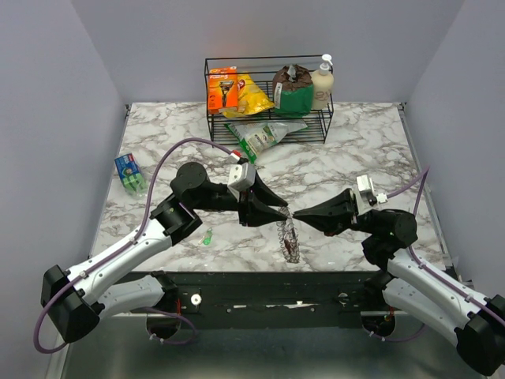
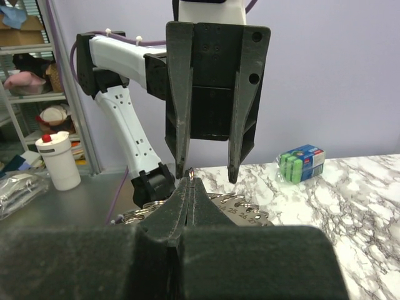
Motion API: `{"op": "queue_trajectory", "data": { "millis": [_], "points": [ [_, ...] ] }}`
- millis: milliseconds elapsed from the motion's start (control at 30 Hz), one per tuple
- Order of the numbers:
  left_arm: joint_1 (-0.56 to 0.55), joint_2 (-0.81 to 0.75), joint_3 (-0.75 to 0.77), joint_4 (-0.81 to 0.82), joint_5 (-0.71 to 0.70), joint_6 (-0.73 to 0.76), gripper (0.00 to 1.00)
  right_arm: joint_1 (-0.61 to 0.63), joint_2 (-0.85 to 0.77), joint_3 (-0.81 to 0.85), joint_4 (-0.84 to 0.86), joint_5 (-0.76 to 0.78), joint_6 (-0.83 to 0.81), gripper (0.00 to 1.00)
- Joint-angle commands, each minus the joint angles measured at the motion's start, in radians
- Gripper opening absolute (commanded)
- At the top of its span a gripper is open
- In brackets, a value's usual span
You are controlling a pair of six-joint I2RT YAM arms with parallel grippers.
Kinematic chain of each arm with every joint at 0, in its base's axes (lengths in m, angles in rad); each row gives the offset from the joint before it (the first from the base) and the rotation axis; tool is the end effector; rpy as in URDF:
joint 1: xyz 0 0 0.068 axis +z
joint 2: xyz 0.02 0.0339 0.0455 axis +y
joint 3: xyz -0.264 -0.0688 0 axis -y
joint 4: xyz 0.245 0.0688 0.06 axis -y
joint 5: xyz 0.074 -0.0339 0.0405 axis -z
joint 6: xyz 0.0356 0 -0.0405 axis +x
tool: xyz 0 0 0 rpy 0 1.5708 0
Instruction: Put the keys on the keyring
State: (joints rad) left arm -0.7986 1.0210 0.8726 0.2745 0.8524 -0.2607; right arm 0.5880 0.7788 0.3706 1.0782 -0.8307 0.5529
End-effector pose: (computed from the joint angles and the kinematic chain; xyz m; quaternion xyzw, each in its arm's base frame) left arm 0.1412 -0.1834 0.3740 0.4590 0.4979 -0.5810 0.4514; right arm 0.1166 0.1093 0.3176 -0.3702 0.3919 0.5927 0.5984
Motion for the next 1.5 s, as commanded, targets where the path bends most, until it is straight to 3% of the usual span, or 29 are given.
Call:
{"op": "queue_trajectory", "data": {
  "millis": [0, 233, 367, 567, 767, 1233, 1333, 1433, 1467],
  "points": [
    [0.004, 0.016, 0.016, 0.032, 0.051, -0.026, 0.47, 0.003, -0.001, 0.002, 0.069, 0.03, -0.004, 0.01],
    [0.006, 0.022, 0.017, 0.012, 0.037, -0.028, 0.48, 0.004, 0.0, 0.001, 0.069, 0.036, -0.004, 0.01],
    [0.006, 0.031, 0.019, 0.011, 0.03, -0.037, 0.42, 0.003, 0.007, 0.005, 0.071, 0.025, -0.005, 0.01],
    [0.002, 0.051, 0.037, -0.017, 0.03, -0.025, 0.29, 0.003, 0.007, 0.004, 0.075, 0.018, -0.001, 0.01],
    [0.001, 0.063, 0.052, -0.046, 0.03, -0.009, 0.0, 0.003, 0.005, 0.001, 0.08, 0.018, 0.005, 0.01],
    [0.002, 0.016, 0.074, -0.182, -0.084, 0.083, 0.0, 0.003, 0.022, 0.007, 0.026, 0.025, 0.027, 0.02],
    [0.001, 0.01, 0.085, -0.219, -0.113, 0.109, 0.0, 0.003, 0.027, 0.022, -0.02, 0.027, 0.025, 0.07],
    [0.001, 0.007, 0.101, -0.265, -0.141, 0.139, 0.0, 0.003, 0.027, 0.027, -0.038, 0.03, 0.021, 0.23],
    [0.001, 0.007, 0.108, -0.273, -0.151, 0.15, 0.0, 0.003, 0.025, 0.028, -0.043, 0.031, 0.019, 0.32]
  ]
}}
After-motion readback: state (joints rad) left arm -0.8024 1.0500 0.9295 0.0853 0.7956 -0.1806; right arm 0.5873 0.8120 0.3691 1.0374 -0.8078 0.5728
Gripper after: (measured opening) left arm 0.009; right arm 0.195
